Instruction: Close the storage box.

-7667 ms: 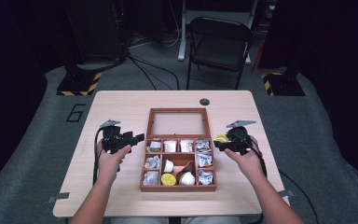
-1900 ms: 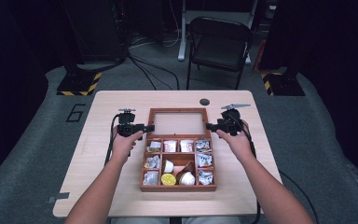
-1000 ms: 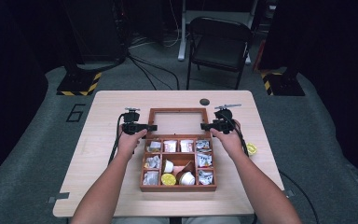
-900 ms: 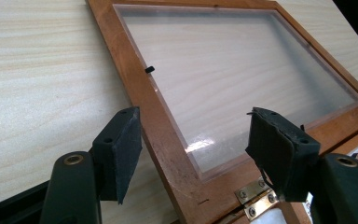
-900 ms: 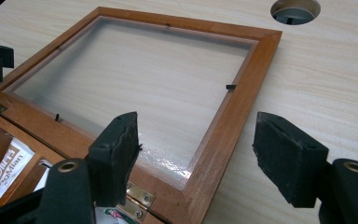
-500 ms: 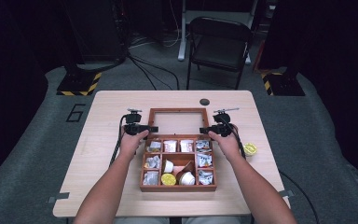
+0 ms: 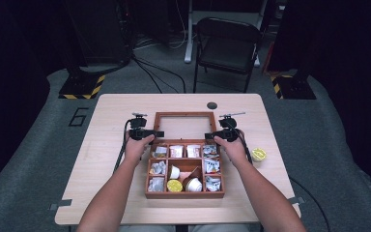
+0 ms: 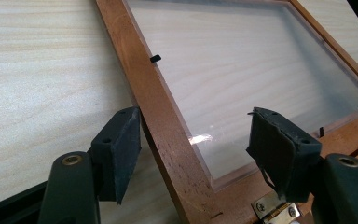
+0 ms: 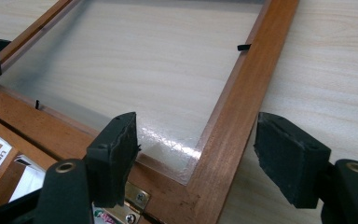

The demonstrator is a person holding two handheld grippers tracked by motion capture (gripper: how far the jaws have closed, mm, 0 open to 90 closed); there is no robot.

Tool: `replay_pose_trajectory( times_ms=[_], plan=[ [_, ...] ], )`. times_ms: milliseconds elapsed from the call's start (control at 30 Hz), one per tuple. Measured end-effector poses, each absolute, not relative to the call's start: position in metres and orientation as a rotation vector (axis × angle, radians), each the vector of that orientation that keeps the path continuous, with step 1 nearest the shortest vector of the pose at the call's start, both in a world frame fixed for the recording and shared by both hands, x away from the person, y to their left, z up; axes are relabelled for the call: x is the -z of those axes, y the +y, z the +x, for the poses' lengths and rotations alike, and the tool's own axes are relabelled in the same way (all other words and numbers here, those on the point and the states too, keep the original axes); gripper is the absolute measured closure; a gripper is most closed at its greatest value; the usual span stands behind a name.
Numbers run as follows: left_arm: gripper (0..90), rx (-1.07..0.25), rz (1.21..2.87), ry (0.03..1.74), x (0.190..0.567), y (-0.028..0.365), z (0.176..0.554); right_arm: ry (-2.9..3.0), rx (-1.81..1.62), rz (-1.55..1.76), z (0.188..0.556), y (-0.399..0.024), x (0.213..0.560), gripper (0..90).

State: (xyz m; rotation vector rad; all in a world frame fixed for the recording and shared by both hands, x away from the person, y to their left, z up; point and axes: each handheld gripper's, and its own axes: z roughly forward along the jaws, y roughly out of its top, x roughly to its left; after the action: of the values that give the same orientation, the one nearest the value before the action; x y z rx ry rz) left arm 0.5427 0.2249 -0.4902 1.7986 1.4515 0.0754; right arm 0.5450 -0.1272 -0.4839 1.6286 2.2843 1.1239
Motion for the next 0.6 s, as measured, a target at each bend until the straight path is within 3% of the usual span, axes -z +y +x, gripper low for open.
replay_pose_trajectory(
  times_ms=[600],
  plan=[
    [30.1,-0.051,1.796,1.461,0.4973,0.2233,0.5459,2.292,-1.134,1.656,0.5485,-0.1267,0.4879,26.0]
  ],
)
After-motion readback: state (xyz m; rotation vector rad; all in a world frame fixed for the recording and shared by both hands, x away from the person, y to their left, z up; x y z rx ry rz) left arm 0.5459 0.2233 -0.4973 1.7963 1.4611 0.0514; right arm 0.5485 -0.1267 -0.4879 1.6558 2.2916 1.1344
